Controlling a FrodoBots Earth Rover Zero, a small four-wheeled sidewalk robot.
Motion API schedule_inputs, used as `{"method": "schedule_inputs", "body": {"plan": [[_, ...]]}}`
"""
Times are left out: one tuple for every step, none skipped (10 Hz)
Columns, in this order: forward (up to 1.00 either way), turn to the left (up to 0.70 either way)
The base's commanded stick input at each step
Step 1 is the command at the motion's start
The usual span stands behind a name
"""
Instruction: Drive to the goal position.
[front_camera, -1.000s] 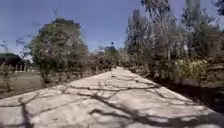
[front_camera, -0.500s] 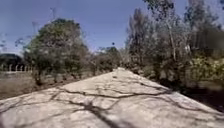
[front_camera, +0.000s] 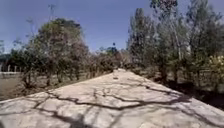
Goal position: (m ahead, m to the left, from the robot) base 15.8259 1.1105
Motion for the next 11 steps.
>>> {"method": "schedule_inputs", "body": {"plan": [[1.0, 0.0], [1.0, 0.0], [1.0, 0.0], [1.0, 0.0], [1.0, 0.0], [1.0, 0.0], [1.0, 0.0], [1.0, 0.0], [1.0, -0.12], [1.0, -0.33], [1.0, -0.27]]}}
